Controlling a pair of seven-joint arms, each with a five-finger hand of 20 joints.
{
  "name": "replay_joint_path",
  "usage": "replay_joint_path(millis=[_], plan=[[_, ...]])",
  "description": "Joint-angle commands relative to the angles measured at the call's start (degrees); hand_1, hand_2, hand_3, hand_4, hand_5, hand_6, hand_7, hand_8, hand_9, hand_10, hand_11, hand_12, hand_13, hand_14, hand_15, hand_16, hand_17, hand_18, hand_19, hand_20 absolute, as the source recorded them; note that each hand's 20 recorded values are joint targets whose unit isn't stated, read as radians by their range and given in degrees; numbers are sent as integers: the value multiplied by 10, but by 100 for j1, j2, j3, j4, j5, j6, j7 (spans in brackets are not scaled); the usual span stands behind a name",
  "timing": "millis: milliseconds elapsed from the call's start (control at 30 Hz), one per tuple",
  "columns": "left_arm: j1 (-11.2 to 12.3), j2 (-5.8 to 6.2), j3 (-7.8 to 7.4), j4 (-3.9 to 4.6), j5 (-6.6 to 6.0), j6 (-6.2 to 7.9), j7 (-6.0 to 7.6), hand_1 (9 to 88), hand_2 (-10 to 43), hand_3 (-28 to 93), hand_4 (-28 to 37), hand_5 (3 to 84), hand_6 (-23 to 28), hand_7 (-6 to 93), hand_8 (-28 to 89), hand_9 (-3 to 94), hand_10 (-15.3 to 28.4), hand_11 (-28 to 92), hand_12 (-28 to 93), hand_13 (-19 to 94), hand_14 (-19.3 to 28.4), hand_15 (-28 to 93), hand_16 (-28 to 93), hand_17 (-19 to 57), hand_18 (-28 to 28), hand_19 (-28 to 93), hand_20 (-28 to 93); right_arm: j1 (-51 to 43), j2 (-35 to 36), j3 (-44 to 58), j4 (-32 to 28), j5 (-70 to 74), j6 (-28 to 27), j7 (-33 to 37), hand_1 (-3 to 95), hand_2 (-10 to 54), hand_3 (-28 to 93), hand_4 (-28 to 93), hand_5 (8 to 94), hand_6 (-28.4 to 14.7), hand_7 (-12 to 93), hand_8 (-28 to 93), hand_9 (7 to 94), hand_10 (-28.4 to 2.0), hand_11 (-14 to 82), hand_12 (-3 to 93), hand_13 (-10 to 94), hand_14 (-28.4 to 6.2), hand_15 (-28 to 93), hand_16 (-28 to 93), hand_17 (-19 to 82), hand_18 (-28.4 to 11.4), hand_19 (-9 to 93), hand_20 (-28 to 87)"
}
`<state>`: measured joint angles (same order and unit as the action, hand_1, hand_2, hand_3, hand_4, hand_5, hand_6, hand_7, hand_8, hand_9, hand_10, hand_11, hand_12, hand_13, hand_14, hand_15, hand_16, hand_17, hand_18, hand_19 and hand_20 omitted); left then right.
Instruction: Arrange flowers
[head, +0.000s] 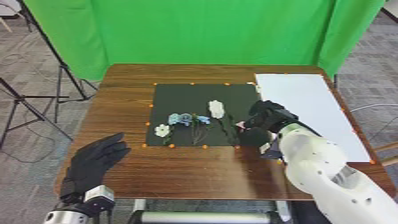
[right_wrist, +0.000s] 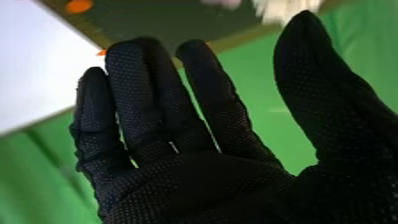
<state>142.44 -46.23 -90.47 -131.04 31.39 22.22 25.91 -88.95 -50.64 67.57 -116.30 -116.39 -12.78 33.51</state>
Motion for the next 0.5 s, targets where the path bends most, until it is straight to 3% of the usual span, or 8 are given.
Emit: replay_joint_path(millis=[33,67,133,167,267,333,433,500], plan=[[267,-14,-28,-34,-74,221,155,282,79,798,-165,511,161,153,-94,432,238,412,86,320,284,651,-155,-99,218,608,115,-1868,-1203,2626,-591,1667,92,-538,284,-31,865,-276,461,-102,147,-105,448,-227,244,170,269,-246,637,92,86,-238,678,263],[262,54,4,-28,-162,265,242,282,78,798,-166,511,162,153,-94,432,238,412,86,319,284,651,-155,-99,218,608,115,-2025,-1363,2848,-652,1921,145,-630,282,-22,865,-277,458,-97,149,-106,449,-221,243,171,269,-241,627,90,87,-232,674,256],[278,29,-16,-44,-132,294,211,282,77,798,-166,511,162,153,-94,429,238,410,85,319,284,650,-154,-99,218,608,115,-2339,-1565,3134,-750,2345,432,-840,282,-16,866,-278,460,-91,154,-108,452,-216,241,172,273,-235,618,89,89,-225,671,247],[285,39,-20,-52,-85,353,217,282,77,798,-167,510,161,153,-94,427,238,409,85,318,284,650,-154,-99,218,608,115,-2422,-1662,3270,-766,2517,427,-927,282,-12,867,-278,460,-88,157,-110,455,-214,240,172,281,-229,610,89,91,-223,670,242],[298,-58,-105,-88,286,516,-11,282,76,799,-167,504,157,149,-95,413,233,398,81,313,284,648,-154,-99,218,608,115,-2668,-1953,3647,-763,3268,496,-1132,273,5,874,-277,463,-81,159,-115,465,-204,231,168,297,-219,588,89,95,-215,662,228],[222,-20,-53,-89,347,657,13,281,74,800,-168,497,152,142,-97,403,221,383,76,308,284,646,-155,-99,218,607,114,-2714,-2358,4107,-712,4067,-6,-1025,246,44,874,-274,462,-75,156,-117,464,-200,210,161,304,-217,545,85,95,-210,650,214],[167,33,49,-94,179,825,233,281,72,803,-167,487,146,135,-96,394,209,359,68,299,280,640,-154,-99,218,606,114,-2866,-2582,4127,-753,4538,602,-1033,220,83,871,-271,462,-63,154,-118,444,-197,157,150,282,-231,481,87,83,-207,631,194],[112,135,185,-97,53,1050,471,283,71,802,-169,474,141,129,-95,377,205,348,66,287,277,631,-156,-99,219,607,114,-2929,-2695,4151,-772,4463,612,-1106,207,103,865,-270,458,-58,148,-119,438,-193,141,147,275,-230,457,91,77,-206,621,185]])
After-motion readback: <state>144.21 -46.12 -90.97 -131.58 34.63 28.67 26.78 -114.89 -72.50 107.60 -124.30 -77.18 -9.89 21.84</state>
